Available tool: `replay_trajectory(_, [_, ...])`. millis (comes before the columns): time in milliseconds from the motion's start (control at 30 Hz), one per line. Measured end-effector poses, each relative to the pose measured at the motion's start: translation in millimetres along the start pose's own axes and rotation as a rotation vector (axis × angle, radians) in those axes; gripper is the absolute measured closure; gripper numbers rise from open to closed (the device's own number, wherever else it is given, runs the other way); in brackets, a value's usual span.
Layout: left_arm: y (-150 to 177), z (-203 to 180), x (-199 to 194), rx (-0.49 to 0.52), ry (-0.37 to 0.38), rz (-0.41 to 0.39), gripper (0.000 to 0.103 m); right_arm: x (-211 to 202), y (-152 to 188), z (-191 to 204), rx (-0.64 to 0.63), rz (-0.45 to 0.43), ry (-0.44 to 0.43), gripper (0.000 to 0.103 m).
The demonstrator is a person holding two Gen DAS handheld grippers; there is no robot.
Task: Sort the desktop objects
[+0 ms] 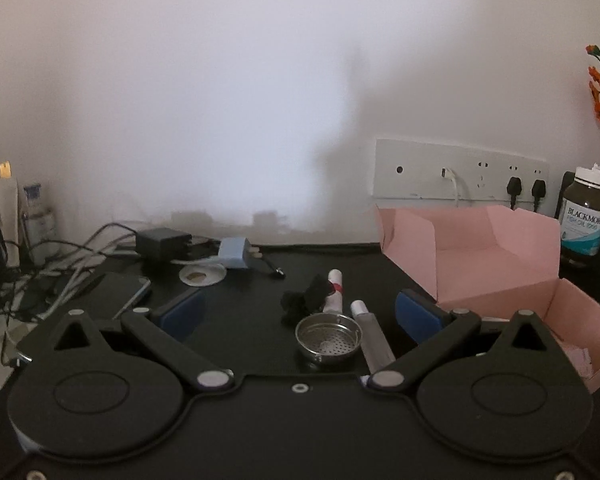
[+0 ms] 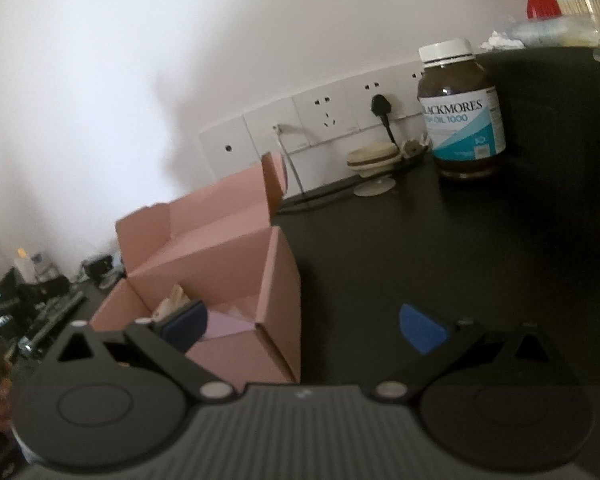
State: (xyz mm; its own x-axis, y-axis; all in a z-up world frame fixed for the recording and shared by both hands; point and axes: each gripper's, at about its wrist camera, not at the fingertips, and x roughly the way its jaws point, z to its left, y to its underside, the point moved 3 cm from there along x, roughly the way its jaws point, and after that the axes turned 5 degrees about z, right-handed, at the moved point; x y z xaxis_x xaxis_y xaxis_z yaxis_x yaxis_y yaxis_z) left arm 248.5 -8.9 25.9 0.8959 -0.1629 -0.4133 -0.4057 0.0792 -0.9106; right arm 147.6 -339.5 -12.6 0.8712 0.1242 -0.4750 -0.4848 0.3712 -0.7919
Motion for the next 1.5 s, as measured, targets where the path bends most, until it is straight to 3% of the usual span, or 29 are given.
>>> replay_trajectory(200, [14,-5,1,0.050,0.000,0.062,0.000,1,1,-24,0.142,0.011,-0.073,0.001])
replay_trajectory(300, [24,-9,2,0.060,-0.014,0.108,0.000,-3,2,-28,0.163,-0.016,-0.102,0.001])
replay_trajectory(433, [27,-16,-1,0.089,-0.057,0.099,0.000,-6,2,-27,0.169,-0.034,-0.142,0.001])
replay_trajectory(567, [32,-21,15,0.122,-0.017,0.228,0.000,-7,2,-28,0.173,-0.036,-0.167,0.001])
replay_trajectory(667, [33,-20,21,0.121,-0.003,0.275,0.000,-10,2,-28,0.177,-0.050,-0.178,0.001])
replay_trajectory(933, [35,-20,26,0.115,0.011,0.332,0.000,-12,3,-30,0.182,-0.059,-0.196,0.001])
replay_trajectory(1033, [36,-15,30,0.068,0.059,0.359,0.000,-12,3,-30,0.187,-0.056,-0.202,0.001])
replay_trajectory(1500, [38,-14,29,0.044,0.035,0.357,0.000,-8,4,-33,0.207,-0.045,-0.213,0.001])
